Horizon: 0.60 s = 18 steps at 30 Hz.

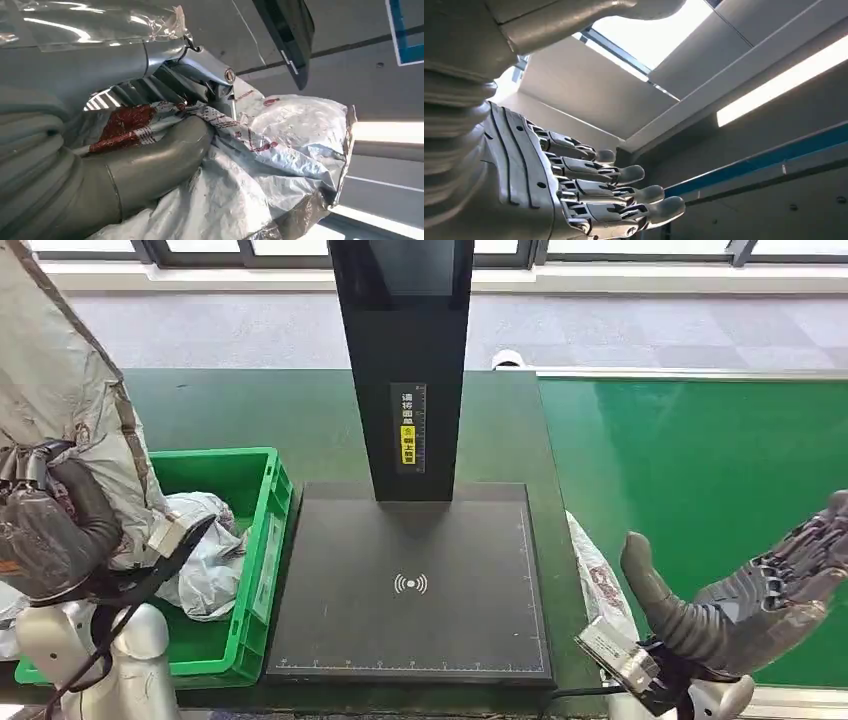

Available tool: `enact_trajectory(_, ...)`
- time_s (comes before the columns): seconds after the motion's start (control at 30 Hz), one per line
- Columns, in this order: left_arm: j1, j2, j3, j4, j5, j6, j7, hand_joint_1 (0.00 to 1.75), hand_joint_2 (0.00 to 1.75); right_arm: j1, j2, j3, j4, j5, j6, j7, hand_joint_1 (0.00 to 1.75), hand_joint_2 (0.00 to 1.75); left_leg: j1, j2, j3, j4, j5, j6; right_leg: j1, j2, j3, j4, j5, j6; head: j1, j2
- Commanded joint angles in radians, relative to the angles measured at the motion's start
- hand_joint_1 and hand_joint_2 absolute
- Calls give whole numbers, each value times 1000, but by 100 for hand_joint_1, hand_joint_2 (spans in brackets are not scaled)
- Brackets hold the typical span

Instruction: Moved the parcel from conveyor to table for the left to box.

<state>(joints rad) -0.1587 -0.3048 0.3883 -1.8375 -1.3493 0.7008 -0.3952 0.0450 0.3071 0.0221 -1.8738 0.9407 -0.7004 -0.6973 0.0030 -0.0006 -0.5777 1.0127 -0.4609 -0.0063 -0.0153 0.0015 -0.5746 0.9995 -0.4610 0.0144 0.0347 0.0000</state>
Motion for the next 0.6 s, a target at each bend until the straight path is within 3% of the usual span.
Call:
enact_trajectory(0.03,-48,11,88,294,-165,-3,206,175,175,1,42,-71,39,-9,2,-1,0,175,1,-1,3,-5,3,-1,1,-2,4,-6,2,-2,0,0)
enact_trajectory(0.13,-65,26,88,360,-189,-3,241,175,175,1,42,-70,41,-12,2,-1,0,175,0,-5,4,-6,4,-1,0,-6,5,-6,2,-2,0,0)
enact_trajectory(0.4,-65,26,88,360,-189,-3,241,175,175,1,42,-70,41,-12,2,-1,0,175,1,-2,2,-3,2,0,1,-2,3,-4,1,-2,0,0)
enact_trajectory(0.6,-105,120,37,566,-222,-3,400,175,175,-3,42,-74,50,2,2,-1,0,175,0,-2,2,-3,2,0,0,-2,3,-2,1,-1,0,0)
